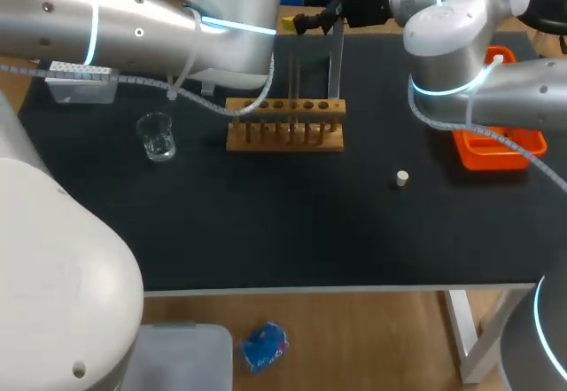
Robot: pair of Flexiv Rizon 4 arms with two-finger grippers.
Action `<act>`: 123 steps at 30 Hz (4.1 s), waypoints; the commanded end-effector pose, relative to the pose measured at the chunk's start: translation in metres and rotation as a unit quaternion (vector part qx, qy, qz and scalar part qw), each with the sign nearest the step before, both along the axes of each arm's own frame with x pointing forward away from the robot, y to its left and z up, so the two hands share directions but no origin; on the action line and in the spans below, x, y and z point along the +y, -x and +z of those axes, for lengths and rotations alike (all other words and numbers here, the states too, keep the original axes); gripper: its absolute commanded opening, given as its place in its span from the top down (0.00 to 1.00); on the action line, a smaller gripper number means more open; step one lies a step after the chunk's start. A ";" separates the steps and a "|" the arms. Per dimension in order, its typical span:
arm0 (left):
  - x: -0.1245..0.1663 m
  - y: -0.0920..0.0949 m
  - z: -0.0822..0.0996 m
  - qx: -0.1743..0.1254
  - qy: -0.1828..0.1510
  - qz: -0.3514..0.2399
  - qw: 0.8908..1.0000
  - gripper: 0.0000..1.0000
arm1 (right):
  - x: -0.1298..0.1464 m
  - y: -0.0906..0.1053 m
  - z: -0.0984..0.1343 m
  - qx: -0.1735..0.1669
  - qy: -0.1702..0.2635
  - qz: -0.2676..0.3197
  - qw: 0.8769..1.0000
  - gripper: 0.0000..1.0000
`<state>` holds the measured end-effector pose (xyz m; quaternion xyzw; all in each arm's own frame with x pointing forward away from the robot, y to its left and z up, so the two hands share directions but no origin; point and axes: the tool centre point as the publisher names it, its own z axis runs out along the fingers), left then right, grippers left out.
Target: Invert the test tube, pick up the pipette, mount the tip to pipette, aspirate from beaker and dispense into the tube, eject the tip, return the pipette, and cap with the stopper.
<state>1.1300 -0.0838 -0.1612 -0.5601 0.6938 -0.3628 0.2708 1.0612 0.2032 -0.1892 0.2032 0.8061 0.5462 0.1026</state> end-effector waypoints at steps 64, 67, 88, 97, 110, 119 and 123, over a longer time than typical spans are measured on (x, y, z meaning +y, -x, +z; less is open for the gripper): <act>0.019 -0.047 -0.026 0.051 -0.029 0.063 0.996 1.00 | 0.002 -0.026 -0.003 0.010 -0.002 -0.036 0.999 0.00; 0.020 -0.046 -0.028 0.055 -0.029 0.065 0.996 1.00 | 0.002 -0.026 -0.003 0.010 -0.002 -0.036 0.999 0.00; 0.019 -0.049 -0.041 0.082 -0.030 0.065 0.994 1.00 | 0.002 -0.026 -0.003 0.010 -0.002 -0.036 0.999 0.00; 0.018 -0.048 -0.045 0.090 -0.028 0.063 0.994 1.00 | 0.002 -0.026 -0.003 0.010 -0.002 -0.036 0.999 0.00; 0.017 -0.047 -0.048 0.097 -0.022 0.061 0.993 0.74 | 0.002 -0.026 -0.003 0.010 -0.002 -0.036 0.999 0.00; 0.018 -0.045 -0.048 0.097 -0.018 0.063 0.993 0.61 | 0.002 -0.026 -0.003 0.010 -0.002 -0.036 0.999 0.00; 0.017 -0.043 -0.047 0.095 -0.016 0.061 0.993 0.61 | 0.002 -0.026 -0.003 0.010 -0.002 -0.036 0.999 0.00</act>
